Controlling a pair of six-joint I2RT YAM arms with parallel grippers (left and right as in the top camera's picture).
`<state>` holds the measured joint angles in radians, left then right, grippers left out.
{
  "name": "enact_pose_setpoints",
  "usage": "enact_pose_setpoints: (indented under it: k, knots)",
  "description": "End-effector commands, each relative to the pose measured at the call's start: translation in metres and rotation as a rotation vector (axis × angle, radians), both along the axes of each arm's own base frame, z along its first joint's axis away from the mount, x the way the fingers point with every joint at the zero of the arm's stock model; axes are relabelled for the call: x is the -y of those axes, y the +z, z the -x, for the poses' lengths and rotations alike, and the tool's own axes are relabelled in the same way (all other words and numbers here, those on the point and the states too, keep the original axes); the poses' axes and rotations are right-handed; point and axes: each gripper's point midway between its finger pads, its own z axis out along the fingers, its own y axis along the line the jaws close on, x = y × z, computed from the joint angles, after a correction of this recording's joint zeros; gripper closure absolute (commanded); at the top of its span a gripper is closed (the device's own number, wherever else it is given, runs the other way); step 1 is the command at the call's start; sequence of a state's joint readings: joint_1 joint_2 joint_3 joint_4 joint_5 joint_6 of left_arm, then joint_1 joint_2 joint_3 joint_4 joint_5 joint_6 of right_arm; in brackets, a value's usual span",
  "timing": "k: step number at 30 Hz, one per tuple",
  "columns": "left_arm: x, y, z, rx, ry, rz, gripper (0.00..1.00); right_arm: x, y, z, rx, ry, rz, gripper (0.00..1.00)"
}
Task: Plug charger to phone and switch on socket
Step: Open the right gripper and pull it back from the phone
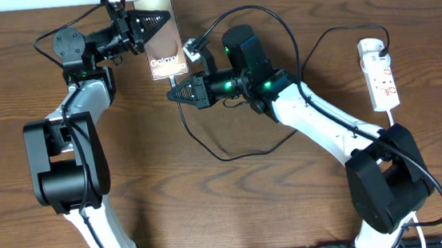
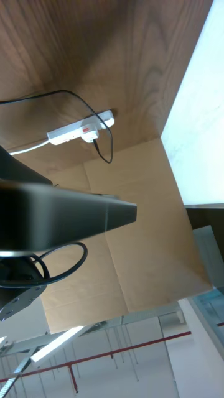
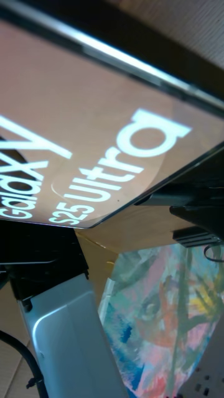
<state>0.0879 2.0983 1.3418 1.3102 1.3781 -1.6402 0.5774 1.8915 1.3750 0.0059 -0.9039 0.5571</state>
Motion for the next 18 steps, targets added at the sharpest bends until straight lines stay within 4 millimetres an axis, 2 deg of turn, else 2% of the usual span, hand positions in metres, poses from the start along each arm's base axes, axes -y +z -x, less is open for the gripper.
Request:
enact_pose_setpoints:
  k: [1, 12, 18]
  knots:
    - [-0.001, 0.008, 0.000, 0.027, 0.006, 0.000, 0.93, 0.001, 0.001, -0.008, 0.029, -0.014, 0.001, 0.99]
    - [0.004, 0.005, 0.007, 0.047, -0.033, -0.024, 0.93, 0.015, 0.008, -0.027, 0.025, -0.067, -0.025, 0.99]
    - [0.007, 0.004, 0.010, 0.077, -0.052, -0.042, 0.93, 0.016, 0.011, -0.030, 0.020, -0.076, -0.033, 0.99]
